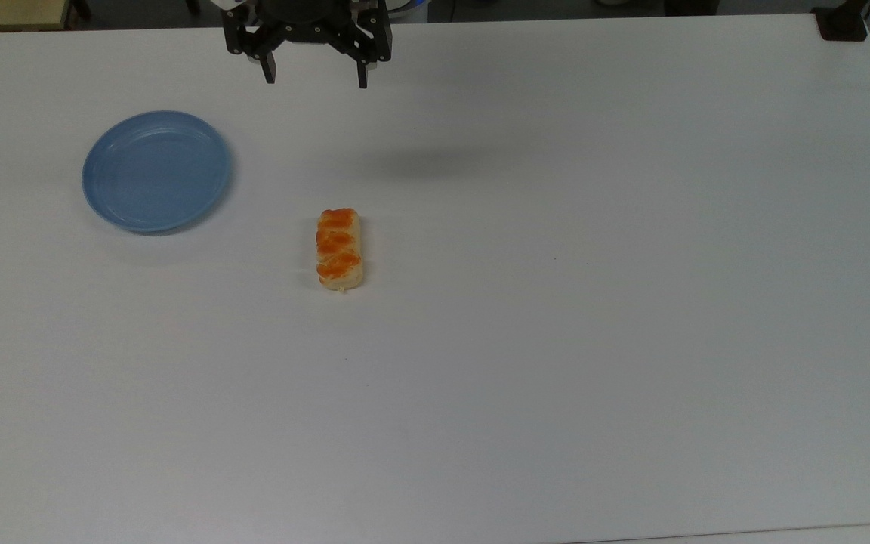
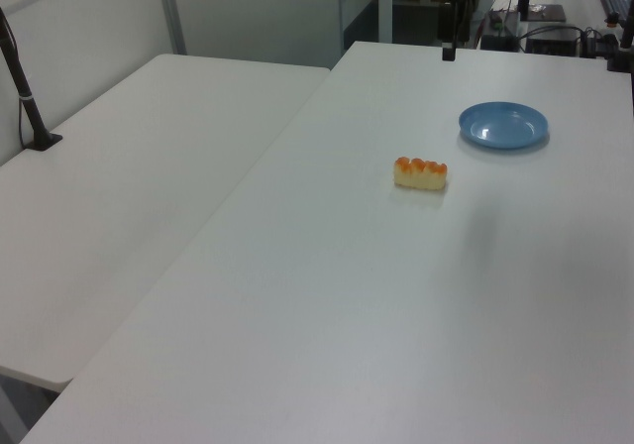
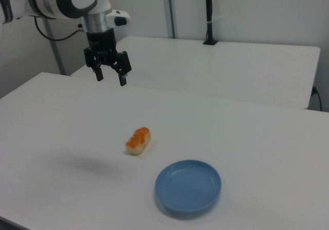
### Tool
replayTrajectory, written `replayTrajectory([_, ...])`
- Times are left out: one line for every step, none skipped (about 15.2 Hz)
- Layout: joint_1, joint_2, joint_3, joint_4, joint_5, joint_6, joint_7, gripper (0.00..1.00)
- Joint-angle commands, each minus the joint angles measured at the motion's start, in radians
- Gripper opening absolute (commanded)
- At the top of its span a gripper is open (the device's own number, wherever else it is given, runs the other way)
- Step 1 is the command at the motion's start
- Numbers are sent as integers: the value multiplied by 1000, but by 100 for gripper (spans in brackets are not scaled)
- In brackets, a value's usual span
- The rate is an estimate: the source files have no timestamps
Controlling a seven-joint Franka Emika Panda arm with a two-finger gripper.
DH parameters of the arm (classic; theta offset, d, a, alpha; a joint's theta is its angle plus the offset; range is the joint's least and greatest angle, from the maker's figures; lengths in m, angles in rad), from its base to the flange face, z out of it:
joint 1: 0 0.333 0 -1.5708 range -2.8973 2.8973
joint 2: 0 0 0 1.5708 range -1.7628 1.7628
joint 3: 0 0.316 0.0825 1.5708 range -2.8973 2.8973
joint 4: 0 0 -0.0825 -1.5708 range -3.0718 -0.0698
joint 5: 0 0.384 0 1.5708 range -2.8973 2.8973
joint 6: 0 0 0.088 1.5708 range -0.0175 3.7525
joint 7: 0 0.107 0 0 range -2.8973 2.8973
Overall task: Put the bread on a plate
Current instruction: 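Move the open gripper over the orange-topped bread roll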
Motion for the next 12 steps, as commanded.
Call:
replayTrajectory([-12, 18, -4, 4, 42, 35, -37, 100])
replayTrajectory([-12, 31, -4, 4, 42, 53, -37, 100])
replayTrajectory([-14, 45, -4, 4, 42, 71, -37, 100])
replayTrajectory([-14, 57, -4, 4, 42, 87, -39, 100])
replayTrajectory([-16, 74, -4, 4, 42, 104, -42, 100])
replayTrajectory([-16, 83, -4, 4, 42, 119, -48, 100])
replayTrajectory([-16, 99, -4, 4, 41, 130, -54, 100])
replayTrajectory([-16, 113, -4, 4, 41, 139, -61, 100])
replayTrajectory([-14, 120, -4, 2, 39, 148, -62, 100])
replayTrajectory([-9, 137, -4, 1, 35, 160, -62, 100])
replayTrajectory([-8, 152, -4, 1, 32, 165, -62, 100])
replayTrajectory([-6, 166, -4, 1, 29, 174, -63, 100])
